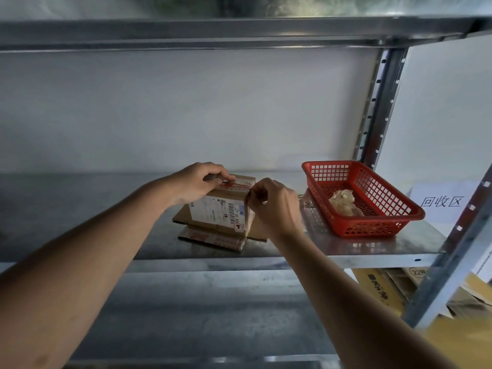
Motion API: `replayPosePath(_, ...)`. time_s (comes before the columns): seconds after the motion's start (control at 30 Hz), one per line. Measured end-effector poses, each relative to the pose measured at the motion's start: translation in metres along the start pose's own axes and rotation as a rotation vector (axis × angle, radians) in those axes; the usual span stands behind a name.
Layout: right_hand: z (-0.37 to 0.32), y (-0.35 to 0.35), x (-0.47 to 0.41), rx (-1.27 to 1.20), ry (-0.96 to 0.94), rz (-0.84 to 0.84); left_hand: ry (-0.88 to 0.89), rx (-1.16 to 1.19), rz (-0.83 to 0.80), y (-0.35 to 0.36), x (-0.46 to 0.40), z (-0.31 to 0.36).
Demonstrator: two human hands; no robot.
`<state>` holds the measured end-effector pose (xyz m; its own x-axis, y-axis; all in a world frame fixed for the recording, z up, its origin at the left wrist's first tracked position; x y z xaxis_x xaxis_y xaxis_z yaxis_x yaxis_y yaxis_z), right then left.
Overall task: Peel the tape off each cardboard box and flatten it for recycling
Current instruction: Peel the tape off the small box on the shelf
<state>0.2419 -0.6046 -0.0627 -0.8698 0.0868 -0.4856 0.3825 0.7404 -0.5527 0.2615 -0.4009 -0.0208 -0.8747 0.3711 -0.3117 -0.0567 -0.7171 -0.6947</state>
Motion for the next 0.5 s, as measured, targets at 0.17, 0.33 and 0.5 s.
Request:
replayPosePath(0.17,0.007,-0.001,-0.005,-0.081,0.020,-0.056,-0.003,-0.030,0.013,0.002,0.002,0.001)
replayPosePath(0.33,0.018,-0.002,0.001,-0.272,0.120,-0.098,-0.028,-0.032,-0.009,0.003,0.003,0.004)
replayPosePath(0.5,0.013,0.003,-0.001,-0.234,0.163,-0.042,-0.053,-0.030,-0.002,0.001,0.002,0.005)
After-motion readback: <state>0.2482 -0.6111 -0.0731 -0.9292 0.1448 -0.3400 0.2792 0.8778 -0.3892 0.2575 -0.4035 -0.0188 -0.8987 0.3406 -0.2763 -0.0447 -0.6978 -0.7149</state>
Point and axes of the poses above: each hand's wrist, its own x-axis away from the middle knuckle, its own y-axis out of the palm, z = x × y, the point moved 4 cm from there along -x, towards the middle knuckle, and after that the axes turned 15 degrees about y, right-handed, at the moved point
